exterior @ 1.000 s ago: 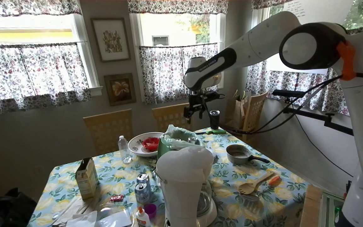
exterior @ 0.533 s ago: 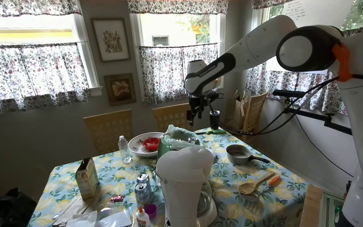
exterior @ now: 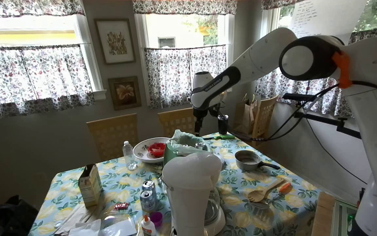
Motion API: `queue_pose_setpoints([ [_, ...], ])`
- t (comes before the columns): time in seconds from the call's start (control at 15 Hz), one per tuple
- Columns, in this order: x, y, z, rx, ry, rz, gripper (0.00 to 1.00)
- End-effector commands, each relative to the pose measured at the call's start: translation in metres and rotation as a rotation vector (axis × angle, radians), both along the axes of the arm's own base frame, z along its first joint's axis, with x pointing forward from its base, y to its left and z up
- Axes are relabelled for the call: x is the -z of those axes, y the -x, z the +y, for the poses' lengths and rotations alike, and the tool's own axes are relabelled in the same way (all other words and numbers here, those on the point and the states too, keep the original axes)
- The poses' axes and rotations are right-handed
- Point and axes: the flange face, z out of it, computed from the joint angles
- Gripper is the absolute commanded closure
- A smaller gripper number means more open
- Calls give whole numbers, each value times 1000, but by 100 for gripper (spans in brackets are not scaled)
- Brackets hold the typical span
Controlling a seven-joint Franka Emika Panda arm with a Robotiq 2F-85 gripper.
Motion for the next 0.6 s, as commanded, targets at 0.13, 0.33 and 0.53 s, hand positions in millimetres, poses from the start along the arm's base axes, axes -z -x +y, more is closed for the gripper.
queue_pose_setpoints([
  [0.13, 15, -5, 12, -304, -4, 3, 0],
  [0.33, 27, -3, 15, -436, 1, 46, 0],
  [0.53, 39, -2, 14, -504, 31, 89, 0],
])
